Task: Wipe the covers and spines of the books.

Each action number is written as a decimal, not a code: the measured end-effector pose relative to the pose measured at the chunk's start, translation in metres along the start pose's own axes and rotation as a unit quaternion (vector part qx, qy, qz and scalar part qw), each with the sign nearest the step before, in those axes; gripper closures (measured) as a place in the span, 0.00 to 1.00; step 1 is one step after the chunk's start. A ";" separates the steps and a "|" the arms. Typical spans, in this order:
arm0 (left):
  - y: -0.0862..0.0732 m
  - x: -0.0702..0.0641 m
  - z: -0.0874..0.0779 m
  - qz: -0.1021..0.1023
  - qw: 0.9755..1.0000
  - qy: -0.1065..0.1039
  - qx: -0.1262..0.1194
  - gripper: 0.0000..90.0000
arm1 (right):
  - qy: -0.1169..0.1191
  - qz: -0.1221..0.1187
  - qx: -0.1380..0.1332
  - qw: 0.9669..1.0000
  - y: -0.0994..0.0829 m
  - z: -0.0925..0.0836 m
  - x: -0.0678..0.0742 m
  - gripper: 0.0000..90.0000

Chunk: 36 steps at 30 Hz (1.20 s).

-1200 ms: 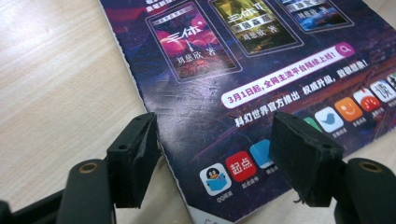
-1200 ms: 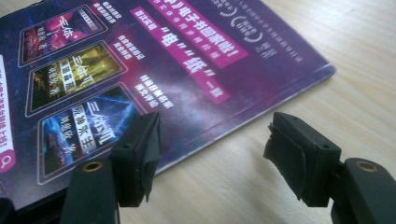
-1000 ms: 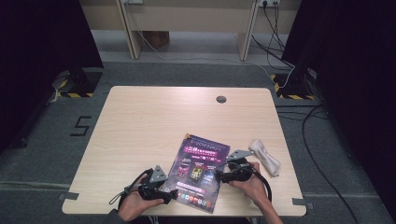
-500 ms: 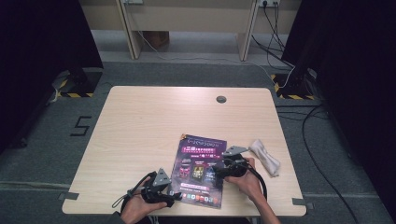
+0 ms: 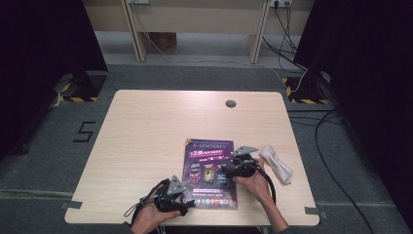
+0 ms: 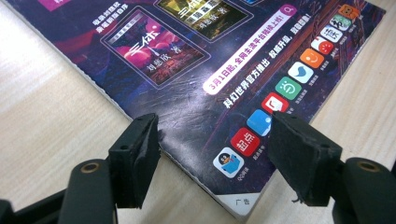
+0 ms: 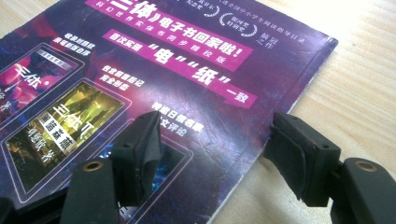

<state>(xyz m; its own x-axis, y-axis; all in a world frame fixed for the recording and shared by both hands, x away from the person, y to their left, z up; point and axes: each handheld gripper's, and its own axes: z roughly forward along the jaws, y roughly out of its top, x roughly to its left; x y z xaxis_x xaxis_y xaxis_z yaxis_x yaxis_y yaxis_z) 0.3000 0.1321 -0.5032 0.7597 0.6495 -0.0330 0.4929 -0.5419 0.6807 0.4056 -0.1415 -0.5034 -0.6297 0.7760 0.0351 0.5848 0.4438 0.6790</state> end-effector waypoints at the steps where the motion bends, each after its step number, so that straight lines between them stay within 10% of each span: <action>1: -0.001 0.000 0.000 0.002 1.000 0.001 -0.002 0.37 | 0.002 0.005 0.000 1.000 0.000 0.000 0.000 0.39; 6: -0.002 0.003 -0.002 -0.001 1.000 -0.003 -0.014 0.37 | -0.015 -0.020 0.003 1.000 0.003 -0.006 0.002 0.39; 18: -0.006 0.016 -0.010 -0.030 0.999 0.016 -0.036 0.22 | -0.032 0.025 -0.047 0.998 -0.005 -0.053 -0.033 0.31; 36: -0.008 0.022 -0.007 -0.036 0.999 0.012 -0.025 0.17 | -0.135 0.056 -0.006 0.989 -0.038 -0.087 -0.091 0.57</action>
<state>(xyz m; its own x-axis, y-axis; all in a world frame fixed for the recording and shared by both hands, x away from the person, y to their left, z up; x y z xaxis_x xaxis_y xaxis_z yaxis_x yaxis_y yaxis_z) 0.3098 0.1550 -0.5045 0.7128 0.6983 -0.0658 0.5231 -0.4668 0.7130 0.3962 -0.2681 -0.4686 -0.4016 0.9119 -0.0850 0.6365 0.3446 0.6900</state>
